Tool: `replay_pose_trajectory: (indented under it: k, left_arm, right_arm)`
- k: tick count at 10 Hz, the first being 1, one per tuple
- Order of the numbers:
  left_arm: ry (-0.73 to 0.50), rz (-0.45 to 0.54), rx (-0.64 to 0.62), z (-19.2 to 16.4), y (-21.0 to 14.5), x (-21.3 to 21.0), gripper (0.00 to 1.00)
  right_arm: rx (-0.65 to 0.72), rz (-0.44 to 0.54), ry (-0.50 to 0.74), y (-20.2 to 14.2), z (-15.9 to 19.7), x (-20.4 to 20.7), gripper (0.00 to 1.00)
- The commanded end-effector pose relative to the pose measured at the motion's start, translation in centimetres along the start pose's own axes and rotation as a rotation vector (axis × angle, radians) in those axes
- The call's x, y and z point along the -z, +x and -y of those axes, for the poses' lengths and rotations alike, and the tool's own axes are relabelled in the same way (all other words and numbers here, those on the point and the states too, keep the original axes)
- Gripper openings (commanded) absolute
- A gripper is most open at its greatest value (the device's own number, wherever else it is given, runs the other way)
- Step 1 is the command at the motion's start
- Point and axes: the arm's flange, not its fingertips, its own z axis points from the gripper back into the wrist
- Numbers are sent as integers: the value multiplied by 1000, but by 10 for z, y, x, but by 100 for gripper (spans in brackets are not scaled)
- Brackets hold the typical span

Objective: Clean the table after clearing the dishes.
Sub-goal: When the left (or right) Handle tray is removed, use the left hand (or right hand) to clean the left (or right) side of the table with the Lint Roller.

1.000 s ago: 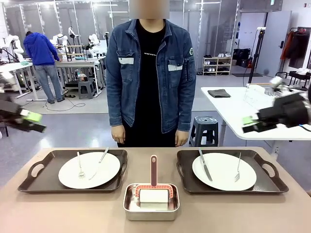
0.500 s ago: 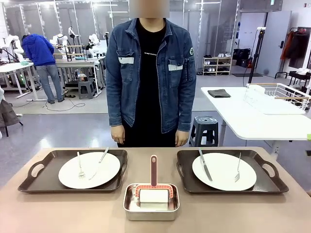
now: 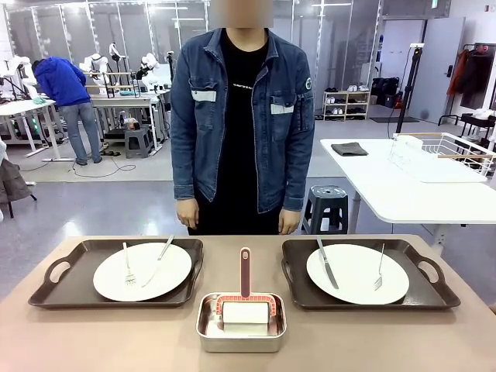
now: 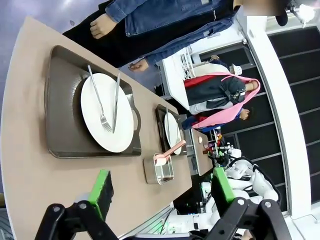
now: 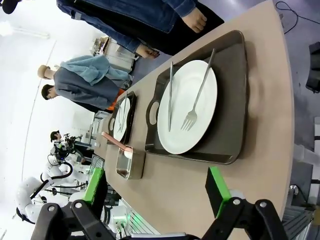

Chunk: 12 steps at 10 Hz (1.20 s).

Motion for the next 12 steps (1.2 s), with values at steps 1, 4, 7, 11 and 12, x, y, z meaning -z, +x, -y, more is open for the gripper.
replay_pose_trajectory:
  k: [1, 4, 7, 11, 12]
  left_arm:
    - [-6, 10, -3, -4, -5, -4, 100]
    - [-6, 10, -3, -4, -5, -4, 100]
    - [-6, 10, -3, -4, -5, -4, 100]
    - [-6, 10, -3, -4, -5, -4, 100]
    - [-6, 10, -3, -4, -5, -4, 100]
  right_arm:
    - [-3, 2, 6, 0, -1, -1, 100]
    - [-3, 2, 6, 0, -1, -1, 100]
    - [-3, 2, 6, 0, -1, -1, 100]
    - [-3, 2, 6, 0, -1, -1, 100]
    - [-3, 2, 6, 0, -1, -1, 100]
